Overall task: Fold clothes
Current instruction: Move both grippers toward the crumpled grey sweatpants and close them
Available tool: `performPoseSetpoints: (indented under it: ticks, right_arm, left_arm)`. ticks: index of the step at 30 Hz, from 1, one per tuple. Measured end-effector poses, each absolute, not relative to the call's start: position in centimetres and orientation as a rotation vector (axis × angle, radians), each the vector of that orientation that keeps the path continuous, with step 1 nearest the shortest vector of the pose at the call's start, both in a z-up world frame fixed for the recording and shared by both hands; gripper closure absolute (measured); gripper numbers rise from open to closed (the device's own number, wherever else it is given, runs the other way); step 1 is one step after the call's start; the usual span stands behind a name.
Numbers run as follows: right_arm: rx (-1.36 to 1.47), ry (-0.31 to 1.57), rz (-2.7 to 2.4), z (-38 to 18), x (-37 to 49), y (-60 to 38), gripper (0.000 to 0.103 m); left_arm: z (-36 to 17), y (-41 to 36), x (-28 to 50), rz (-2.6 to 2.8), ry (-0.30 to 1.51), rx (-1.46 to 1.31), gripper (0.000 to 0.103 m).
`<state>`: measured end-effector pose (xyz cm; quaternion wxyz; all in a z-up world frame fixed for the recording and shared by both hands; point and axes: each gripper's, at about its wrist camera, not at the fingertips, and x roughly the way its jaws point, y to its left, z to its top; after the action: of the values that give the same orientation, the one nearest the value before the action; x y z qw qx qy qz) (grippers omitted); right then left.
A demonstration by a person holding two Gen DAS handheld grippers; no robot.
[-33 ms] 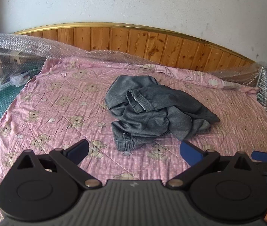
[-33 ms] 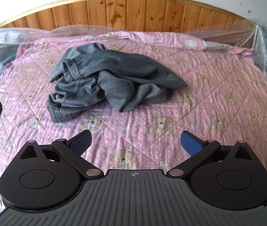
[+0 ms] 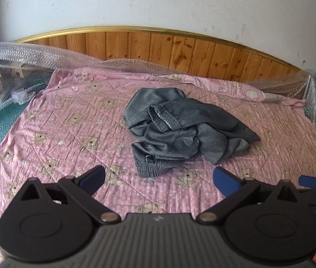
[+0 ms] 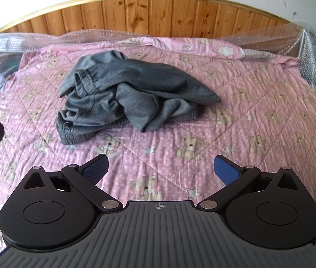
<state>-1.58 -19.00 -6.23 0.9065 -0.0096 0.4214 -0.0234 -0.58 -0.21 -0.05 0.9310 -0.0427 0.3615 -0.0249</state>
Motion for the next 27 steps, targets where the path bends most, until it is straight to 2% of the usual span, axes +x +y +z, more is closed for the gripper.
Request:
performPoseSetpoints:
  ticks: [7, 15, 27]
  right_arm:
    - [-0.011, 0.844, -0.049, -6.7, -3.6, -18.8, 0.002]
    - [-0.01, 0.82, -0.053, -6.7, -5.2, -18.9, 0.002]
    - [-0.025, 0.78, 0.069, -6.8, -2.3, -19.6, 0.002]
  left_arm:
    - [-0.2, -1.1, -3.0, -0.052, 0.751, -0.012, 0.0]
    - [1.8, -3.1, -1.1, -0.054, 0.841, -0.019, 0.0]
    - [3.2, -6.1, 0.1, 0.029, 0.823, 0.021, 0.0]
